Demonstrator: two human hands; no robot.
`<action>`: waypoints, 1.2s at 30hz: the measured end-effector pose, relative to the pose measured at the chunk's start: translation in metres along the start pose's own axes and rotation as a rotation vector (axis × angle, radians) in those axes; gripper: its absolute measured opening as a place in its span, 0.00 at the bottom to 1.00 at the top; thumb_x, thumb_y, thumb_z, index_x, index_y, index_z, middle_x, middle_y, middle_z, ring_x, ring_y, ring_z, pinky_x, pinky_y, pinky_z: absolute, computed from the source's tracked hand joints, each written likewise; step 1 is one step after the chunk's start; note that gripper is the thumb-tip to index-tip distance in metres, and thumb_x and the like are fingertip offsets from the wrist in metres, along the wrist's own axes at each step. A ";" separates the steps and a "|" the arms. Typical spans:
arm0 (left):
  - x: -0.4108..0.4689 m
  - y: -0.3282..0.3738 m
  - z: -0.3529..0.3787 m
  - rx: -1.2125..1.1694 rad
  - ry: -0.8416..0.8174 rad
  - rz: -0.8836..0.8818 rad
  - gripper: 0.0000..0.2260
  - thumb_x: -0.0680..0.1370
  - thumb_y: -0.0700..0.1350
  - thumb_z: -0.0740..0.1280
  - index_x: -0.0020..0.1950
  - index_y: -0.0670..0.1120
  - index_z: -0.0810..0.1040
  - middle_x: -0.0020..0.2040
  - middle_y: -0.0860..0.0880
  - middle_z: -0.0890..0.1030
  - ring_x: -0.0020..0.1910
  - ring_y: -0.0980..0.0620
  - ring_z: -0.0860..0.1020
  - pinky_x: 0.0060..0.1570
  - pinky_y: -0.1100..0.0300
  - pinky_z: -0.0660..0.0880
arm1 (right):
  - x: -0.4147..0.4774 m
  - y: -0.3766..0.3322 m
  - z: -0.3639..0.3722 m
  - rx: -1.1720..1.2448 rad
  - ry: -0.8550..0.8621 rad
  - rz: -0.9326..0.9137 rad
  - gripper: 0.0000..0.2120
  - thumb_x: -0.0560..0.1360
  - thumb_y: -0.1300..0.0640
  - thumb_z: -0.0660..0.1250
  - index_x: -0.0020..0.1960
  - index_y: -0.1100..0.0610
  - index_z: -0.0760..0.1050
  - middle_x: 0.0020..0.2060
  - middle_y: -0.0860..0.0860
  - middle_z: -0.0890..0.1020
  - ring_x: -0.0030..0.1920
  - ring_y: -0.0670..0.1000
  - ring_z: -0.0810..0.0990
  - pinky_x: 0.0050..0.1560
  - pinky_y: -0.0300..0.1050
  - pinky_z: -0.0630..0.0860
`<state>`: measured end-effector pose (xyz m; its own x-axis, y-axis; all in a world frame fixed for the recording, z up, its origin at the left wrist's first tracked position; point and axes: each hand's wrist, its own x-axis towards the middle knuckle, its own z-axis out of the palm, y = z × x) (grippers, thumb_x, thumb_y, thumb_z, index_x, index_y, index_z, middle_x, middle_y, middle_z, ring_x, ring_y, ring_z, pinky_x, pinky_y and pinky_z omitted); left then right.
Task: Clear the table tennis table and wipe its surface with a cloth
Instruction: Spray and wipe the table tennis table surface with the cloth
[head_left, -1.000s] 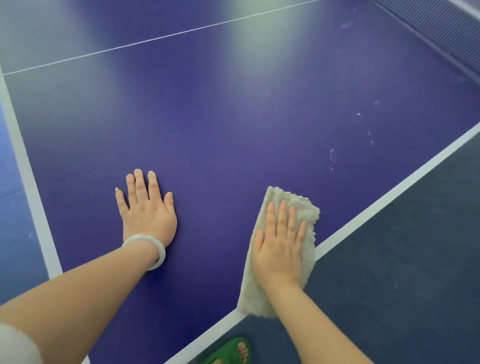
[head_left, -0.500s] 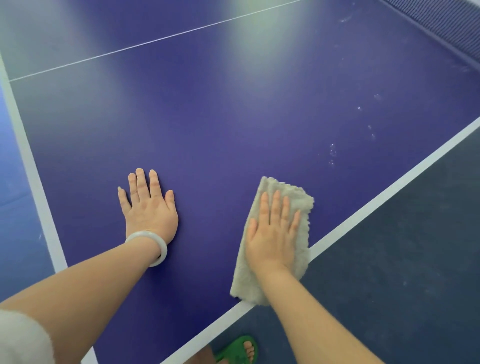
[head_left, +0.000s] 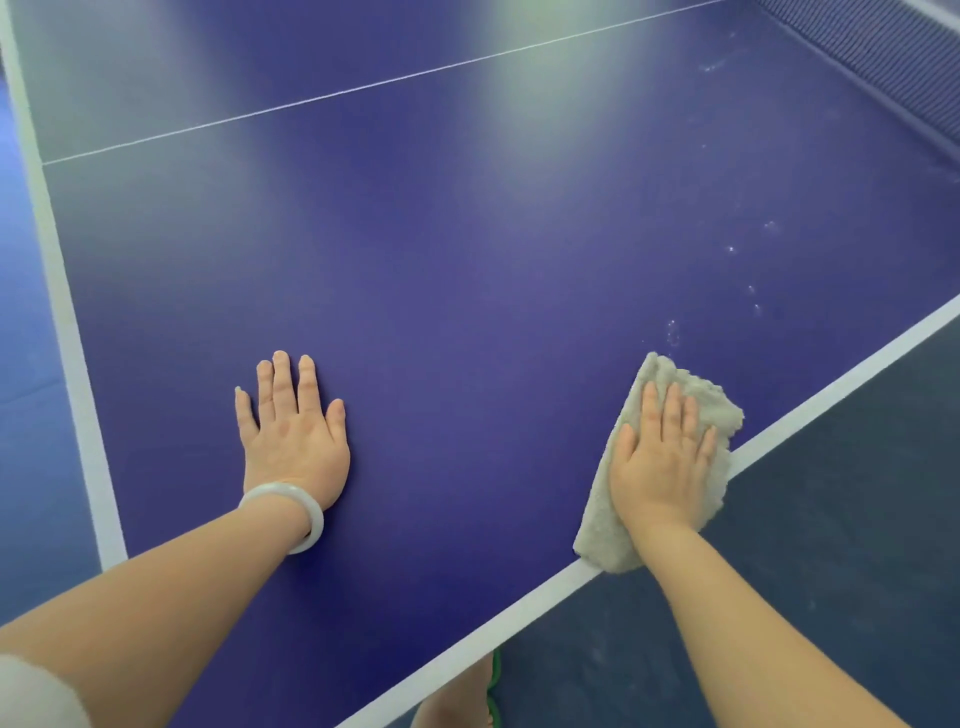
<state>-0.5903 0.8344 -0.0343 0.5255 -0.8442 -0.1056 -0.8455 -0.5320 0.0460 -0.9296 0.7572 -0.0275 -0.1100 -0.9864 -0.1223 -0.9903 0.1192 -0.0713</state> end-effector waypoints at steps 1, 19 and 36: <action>0.000 0.000 0.000 0.006 -0.001 -0.002 0.28 0.83 0.55 0.42 0.81 0.45 0.45 0.81 0.45 0.44 0.80 0.47 0.40 0.77 0.45 0.38 | -0.001 -0.008 0.000 0.017 -0.007 0.071 0.28 0.82 0.49 0.41 0.80 0.53 0.40 0.80 0.52 0.45 0.80 0.52 0.42 0.78 0.57 0.42; -0.012 0.043 -0.006 -0.156 0.084 0.099 0.21 0.83 0.45 0.53 0.74 0.37 0.67 0.76 0.40 0.64 0.77 0.41 0.60 0.76 0.44 0.52 | 0.051 0.006 -0.009 -0.061 -0.124 -0.631 0.28 0.82 0.46 0.42 0.81 0.48 0.42 0.80 0.46 0.42 0.79 0.48 0.38 0.77 0.57 0.45; -0.059 0.257 0.015 -0.037 -0.032 -0.065 0.31 0.80 0.57 0.46 0.78 0.39 0.57 0.79 0.40 0.57 0.79 0.41 0.53 0.75 0.37 0.53 | 0.168 0.073 -0.018 -0.048 -0.050 -0.667 0.29 0.81 0.47 0.44 0.81 0.49 0.46 0.80 0.47 0.47 0.80 0.50 0.45 0.77 0.56 0.45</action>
<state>-0.8401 0.7485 -0.0315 0.5757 -0.8054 -0.1413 -0.8051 -0.5885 0.0742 -1.0216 0.5982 -0.0352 0.5298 -0.8406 -0.1128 -0.8477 -0.5203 -0.1036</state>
